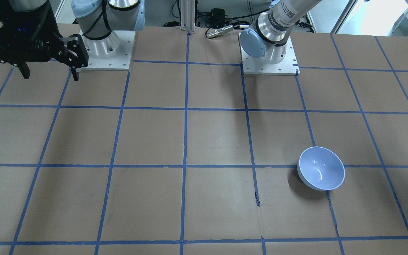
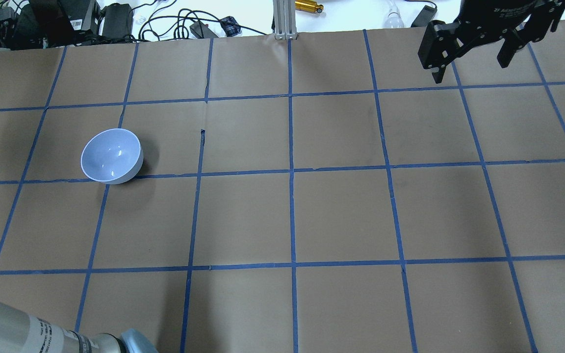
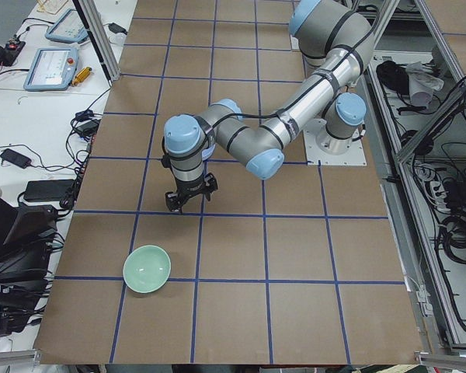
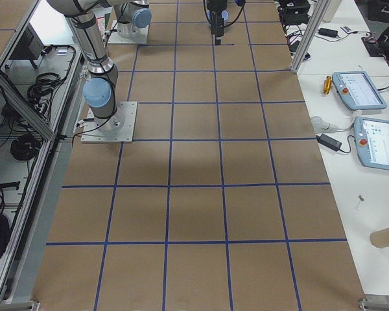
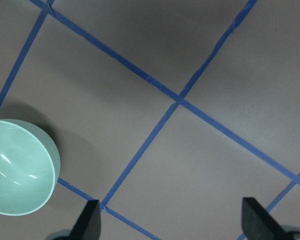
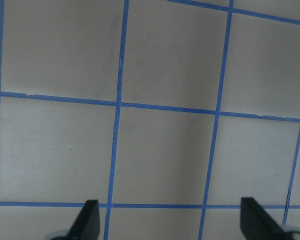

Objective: Stack green bowl on blue bowl
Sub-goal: 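Lower the left gripper onto the rim of the mint-green bowl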

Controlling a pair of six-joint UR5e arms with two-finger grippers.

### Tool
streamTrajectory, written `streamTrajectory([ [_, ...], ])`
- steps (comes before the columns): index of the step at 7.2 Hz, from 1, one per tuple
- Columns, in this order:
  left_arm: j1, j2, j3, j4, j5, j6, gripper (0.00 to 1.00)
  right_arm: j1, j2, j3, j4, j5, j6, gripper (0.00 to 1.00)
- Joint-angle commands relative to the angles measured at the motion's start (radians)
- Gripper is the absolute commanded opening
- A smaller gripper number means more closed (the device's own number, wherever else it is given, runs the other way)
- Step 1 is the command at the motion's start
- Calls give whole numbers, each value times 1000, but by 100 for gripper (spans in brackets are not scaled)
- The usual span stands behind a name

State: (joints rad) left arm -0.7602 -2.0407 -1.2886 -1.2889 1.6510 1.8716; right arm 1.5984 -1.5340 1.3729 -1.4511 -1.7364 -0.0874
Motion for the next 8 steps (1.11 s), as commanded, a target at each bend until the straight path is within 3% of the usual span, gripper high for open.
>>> streamTrajectory([
  [1,16,-119,118,0,-17,145,100,0,0,0,0,0,0,100],
  [4,33,-237,187,109,-71,248,100,0,0,0,0,0,0,100],
  [6,41,-297,198,152,-178,372,100,0,0,0,0,0,0,100],
  [8,44,-341,198,198,-182,392,100,0,0,0,0,0,0,100],
])
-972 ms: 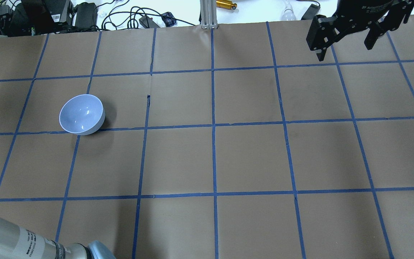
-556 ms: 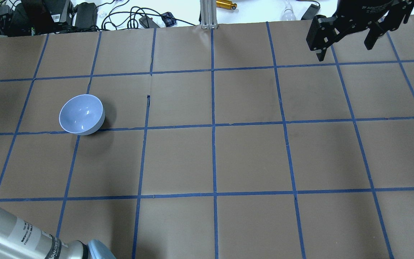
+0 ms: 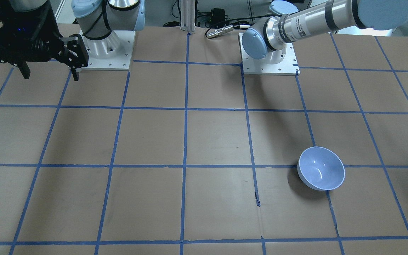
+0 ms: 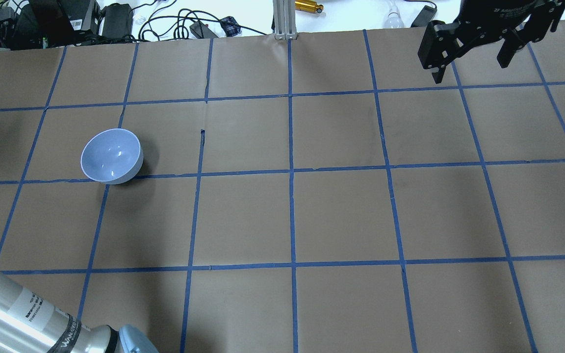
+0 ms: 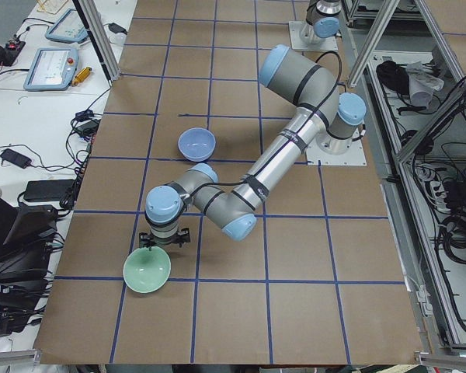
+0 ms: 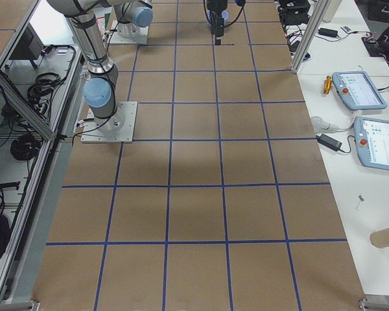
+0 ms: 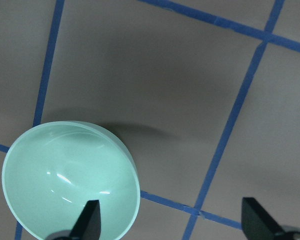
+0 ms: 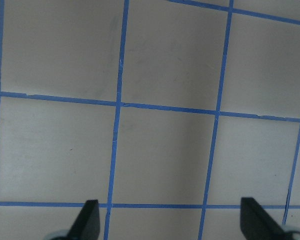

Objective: Stack green bowl on blue bowl
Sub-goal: 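Lower the left gripper onto the rim of the mint-green bowl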

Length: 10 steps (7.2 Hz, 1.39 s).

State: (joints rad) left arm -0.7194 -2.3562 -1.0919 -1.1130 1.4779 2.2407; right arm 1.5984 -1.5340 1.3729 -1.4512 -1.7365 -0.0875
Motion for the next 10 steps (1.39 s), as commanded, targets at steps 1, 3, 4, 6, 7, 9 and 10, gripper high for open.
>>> streamTrajectory([
  [1,9,-37,16,30,-5,42,100,0,0,0,0,0,0,100],
  [3,21,-86,76,32,1,53,100,0,0,0,0,0,0,100],
  [4,25,-107,95,33,2,54,100,0,0,0,0,0,0,100],
  [6,40,-126,101,33,13,60,100,0,0,0,0,0,0,100],
  [7,43,-132,101,33,15,60,100,-2,0,0,0,0,0,100],
  [9,44,-141,101,33,18,60,100,0,0,0,0,0,0,100],
  [10,44,-141,101,33,28,60,94,-2,0,0,0,0,0,100],
])
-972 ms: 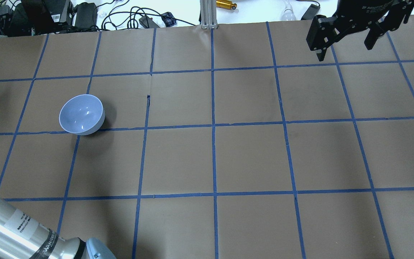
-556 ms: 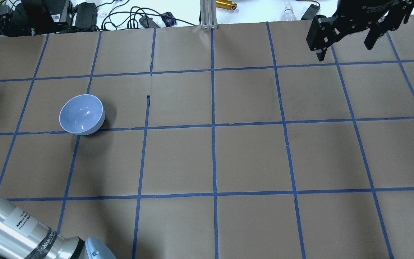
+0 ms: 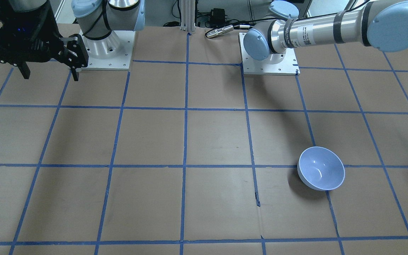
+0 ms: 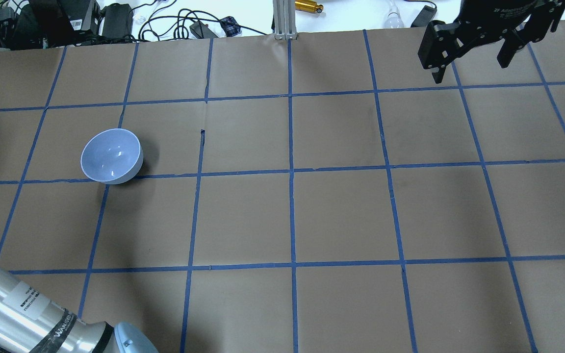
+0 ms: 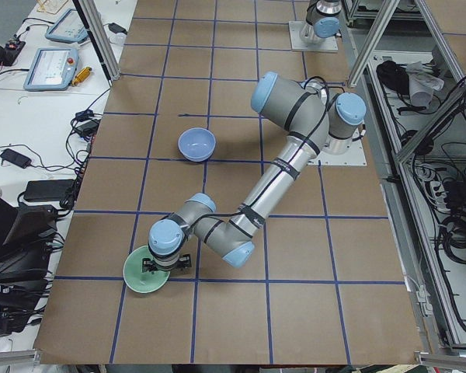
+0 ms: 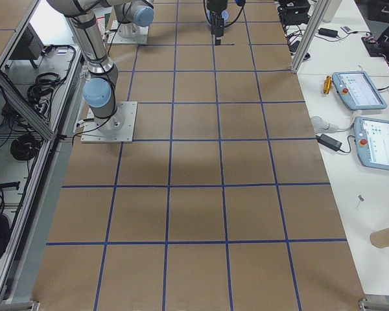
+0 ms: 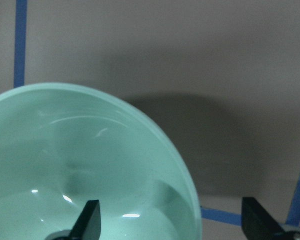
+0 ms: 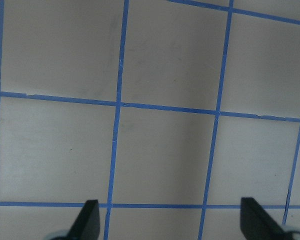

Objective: Stack green bowl on blue bowl
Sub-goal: 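Close the left gripper on the mint-green bowl's rim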

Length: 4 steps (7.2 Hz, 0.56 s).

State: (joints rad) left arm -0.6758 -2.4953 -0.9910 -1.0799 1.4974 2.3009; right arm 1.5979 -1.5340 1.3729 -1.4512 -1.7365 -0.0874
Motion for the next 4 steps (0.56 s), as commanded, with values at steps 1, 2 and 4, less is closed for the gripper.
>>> streamTrajectory([
  [1,1,-2,0,0,12,-1,70,0,0,0,0,0,0,100],
  [2,1,-1,0,0,15,-2,19,-1,0,0,0,0,0,100],
  [4,1,6,0,-2,47,-29,0,0,0,0,0,0,0,100],
])
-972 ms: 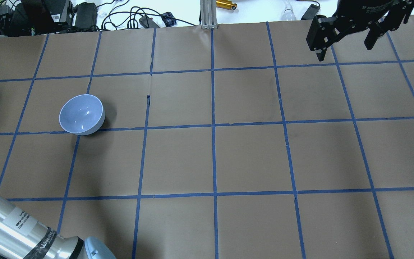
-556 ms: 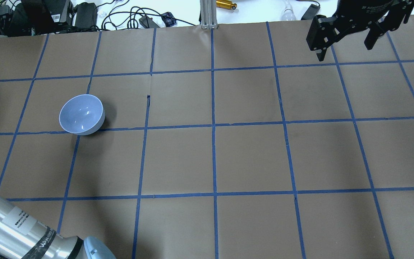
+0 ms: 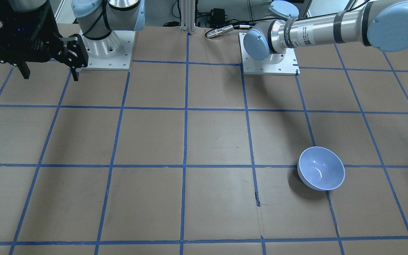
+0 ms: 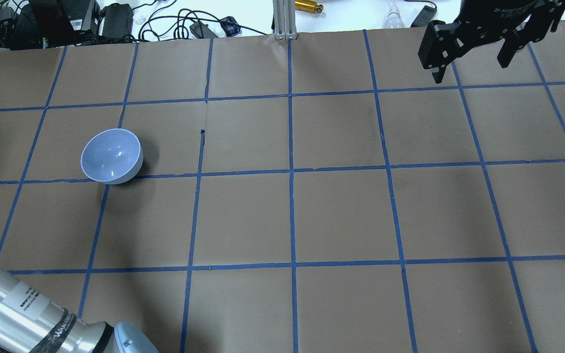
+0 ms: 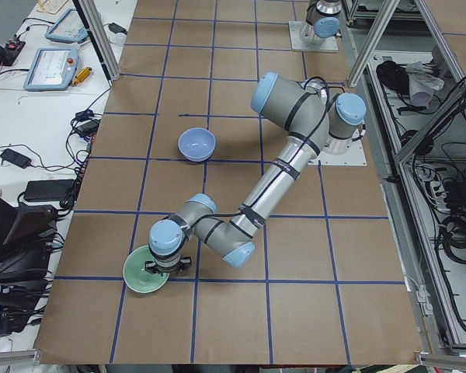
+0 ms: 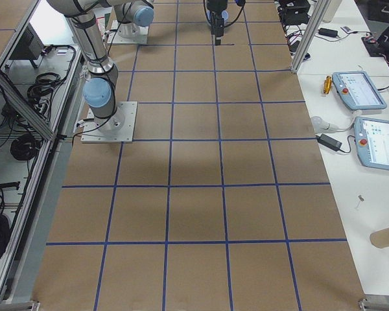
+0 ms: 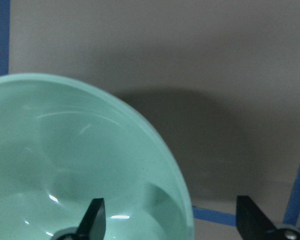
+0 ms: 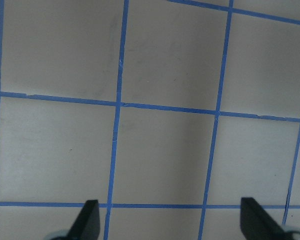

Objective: Stack green bowl on blue bowl
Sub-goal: 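Close the left gripper on the mint-green bowl's rim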

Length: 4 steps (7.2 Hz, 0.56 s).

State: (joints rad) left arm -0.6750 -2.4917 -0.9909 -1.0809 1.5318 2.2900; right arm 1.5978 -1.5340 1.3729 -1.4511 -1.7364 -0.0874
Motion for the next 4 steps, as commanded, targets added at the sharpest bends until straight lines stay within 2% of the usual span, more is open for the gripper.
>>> streamTrajectory([
  [1,0,5,0,-1,11,-27,0,1,0,0,0,0,0,100],
  [4,0,8,0,-1,10,-23,0,-1,0,0,0,0,0,100],
])
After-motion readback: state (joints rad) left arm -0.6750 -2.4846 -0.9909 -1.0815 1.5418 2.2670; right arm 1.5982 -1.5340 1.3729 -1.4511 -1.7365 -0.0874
